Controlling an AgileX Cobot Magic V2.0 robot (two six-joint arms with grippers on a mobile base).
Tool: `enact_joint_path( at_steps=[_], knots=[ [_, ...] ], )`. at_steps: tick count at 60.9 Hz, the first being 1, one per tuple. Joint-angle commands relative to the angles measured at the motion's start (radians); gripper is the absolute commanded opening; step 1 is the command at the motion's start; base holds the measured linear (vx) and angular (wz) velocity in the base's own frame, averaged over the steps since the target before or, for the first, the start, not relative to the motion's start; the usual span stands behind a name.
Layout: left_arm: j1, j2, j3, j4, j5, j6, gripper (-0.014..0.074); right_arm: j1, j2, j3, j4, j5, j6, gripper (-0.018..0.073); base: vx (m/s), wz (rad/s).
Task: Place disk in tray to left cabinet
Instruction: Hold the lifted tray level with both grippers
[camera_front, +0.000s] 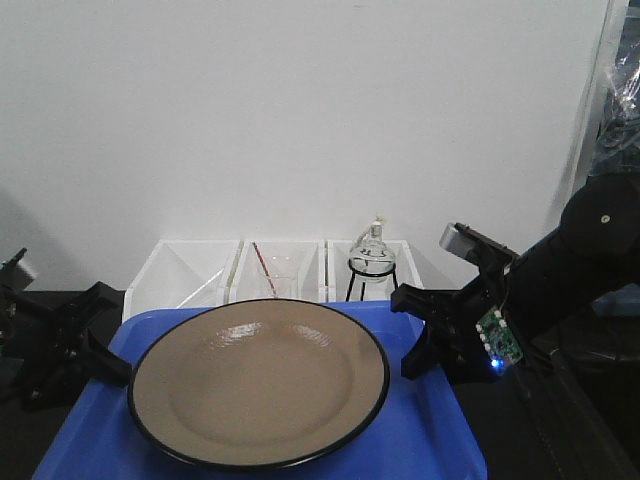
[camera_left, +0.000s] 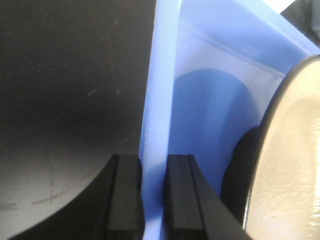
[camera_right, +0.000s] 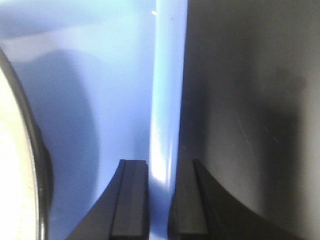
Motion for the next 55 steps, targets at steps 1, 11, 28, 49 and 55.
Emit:
enact_joint_path(
  at_steps=[1, 11, 28, 49, 55],
  knots=[
    [-0.035, -0.070, -0.036, -0.232, 0.024, -0.031, -0.0001, 0.023, -0.067, -0.066, 0.193, -0.003, 0.017, -0.0003, 0.00, 0.00],
    [-0.035, -0.087, -0.036, -0.232, 0.027, -0.056, -0.0001, 0.023, -0.072, -0.068, 0.194, 0.022, 0.020, -0.0003, 0.00, 0.00],
    [-0.035, -0.090, -0.036, -0.261, 0.011, -0.056, -0.0001, 0.023, -0.073, -0.068, 0.194, 0.005, 0.013, -0.0003, 0.00, 0.00],
    [-0.035, -0.090, -0.036, -0.258, 0.000, -0.053, 0.0000, 0.023, -0.073, -0.068, 0.194, -0.001, -0.014, -0.0003, 0.00, 0.00],
    [-0.035, -0.090, -0.036, -0.258, 0.000, -0.053, 0.0000, 0.023, -0.073, -0.068, 0.194, 0.000, -0.014, -0.0003, 0.00, 0.00]
  ],
)
